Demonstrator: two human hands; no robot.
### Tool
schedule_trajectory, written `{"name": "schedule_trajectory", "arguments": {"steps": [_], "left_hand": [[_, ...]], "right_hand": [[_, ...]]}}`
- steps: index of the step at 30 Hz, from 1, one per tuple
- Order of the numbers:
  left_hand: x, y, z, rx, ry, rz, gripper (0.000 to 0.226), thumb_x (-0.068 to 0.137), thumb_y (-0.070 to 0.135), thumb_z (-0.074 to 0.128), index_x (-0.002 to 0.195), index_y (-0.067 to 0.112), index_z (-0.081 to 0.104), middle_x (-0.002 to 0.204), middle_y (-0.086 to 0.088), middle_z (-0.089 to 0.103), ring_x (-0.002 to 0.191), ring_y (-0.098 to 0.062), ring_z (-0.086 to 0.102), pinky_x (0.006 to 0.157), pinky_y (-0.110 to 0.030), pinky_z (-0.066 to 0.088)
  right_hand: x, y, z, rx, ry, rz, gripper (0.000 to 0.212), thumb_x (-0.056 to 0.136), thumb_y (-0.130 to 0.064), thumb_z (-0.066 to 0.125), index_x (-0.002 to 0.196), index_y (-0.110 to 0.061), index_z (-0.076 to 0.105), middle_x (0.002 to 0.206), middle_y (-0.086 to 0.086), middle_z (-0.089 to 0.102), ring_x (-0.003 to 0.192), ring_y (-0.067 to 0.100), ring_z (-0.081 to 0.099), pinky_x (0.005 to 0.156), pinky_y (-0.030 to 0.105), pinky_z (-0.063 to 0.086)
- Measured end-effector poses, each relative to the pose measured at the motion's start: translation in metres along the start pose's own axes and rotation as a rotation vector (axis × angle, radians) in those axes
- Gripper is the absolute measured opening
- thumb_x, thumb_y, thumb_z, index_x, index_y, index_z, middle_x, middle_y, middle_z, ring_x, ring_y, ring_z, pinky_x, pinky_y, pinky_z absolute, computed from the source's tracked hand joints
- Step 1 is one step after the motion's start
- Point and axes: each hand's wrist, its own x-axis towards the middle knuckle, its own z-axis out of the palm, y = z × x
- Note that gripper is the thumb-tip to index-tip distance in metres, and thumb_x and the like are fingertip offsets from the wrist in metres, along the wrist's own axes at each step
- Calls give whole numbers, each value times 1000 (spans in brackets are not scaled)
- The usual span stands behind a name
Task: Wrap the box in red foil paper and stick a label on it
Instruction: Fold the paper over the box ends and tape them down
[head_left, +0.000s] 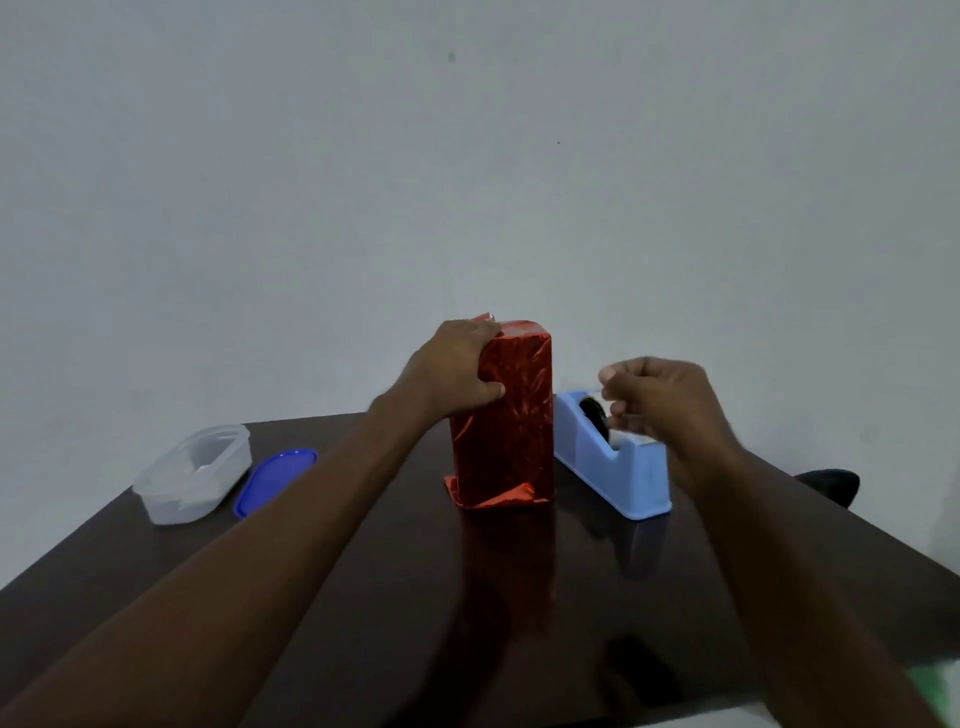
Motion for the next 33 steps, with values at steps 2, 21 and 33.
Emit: {"name": "schedule_trajectory", "arguments": {"steps": [2,21,33], "left_hand": [[0,1,1,25,-1,-17,87,68,44,66,147,19,40,154,-2,39,139,-23,35,107,-47,41],[-3,4,-14,-234,-44,-202,117,80,16,62,147,16,-34,156,-21,29,99,-24,65,76,-30,51],[3,-1,-4,-67,-86,-215,119,77,19,66,149,11,-29,129,-32,51,115,-34,58,77,-33,49]], "right_hand": [[12,-26,13,24,-76,-43,8,87,2,64,84,-2,70,71,9,64,56,14,54,56,25,57],[103,-70,103,-383,-292,-4,13,84,10,59,93,8,68,73,11,66,47,15,50,42,18,41],[128,-75,126,-854,-300,-35,36,77,-32,84,74,-1,66,65,10,59,56,20,49,59,31,41]]}}
